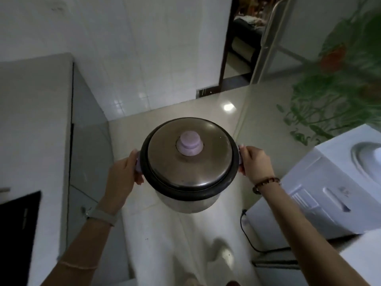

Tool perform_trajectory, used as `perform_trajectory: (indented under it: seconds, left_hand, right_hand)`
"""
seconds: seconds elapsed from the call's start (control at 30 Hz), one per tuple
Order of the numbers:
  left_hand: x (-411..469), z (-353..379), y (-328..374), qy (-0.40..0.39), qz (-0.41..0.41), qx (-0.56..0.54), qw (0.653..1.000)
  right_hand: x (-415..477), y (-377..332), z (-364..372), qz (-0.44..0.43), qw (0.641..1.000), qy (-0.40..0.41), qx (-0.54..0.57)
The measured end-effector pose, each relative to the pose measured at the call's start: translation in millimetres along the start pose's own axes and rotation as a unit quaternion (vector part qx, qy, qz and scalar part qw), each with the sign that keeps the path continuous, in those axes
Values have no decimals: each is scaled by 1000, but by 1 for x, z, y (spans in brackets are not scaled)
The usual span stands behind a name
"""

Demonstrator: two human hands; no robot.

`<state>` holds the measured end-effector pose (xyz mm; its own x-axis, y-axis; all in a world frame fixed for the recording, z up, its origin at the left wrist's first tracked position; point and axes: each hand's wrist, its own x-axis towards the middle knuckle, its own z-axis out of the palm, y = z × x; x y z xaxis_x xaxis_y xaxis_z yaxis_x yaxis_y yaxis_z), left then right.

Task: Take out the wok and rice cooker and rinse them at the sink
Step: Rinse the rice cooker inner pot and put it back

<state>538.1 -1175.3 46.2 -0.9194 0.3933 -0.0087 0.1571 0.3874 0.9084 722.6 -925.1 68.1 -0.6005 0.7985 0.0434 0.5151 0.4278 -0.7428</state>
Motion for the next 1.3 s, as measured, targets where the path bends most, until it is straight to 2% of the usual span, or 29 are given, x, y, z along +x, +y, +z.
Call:
perform_trajectory:
  seconds: [0.27, 0.67, 1.3]
  left_hand:
    - [53, -31, -15, 82, -50, 33, 995]
    - [153, -32, 2, 229, -75, 19, 970]
    - [354, -69, -26, 305, -124, 61, 942]
  right_hand:
    - [87, -43, 58, -84, 995, -61, -9]
    - [245, -119, 128, -185, 969, -158, 50]
    - [437, -220, 274, -256, 941, -217, 32]
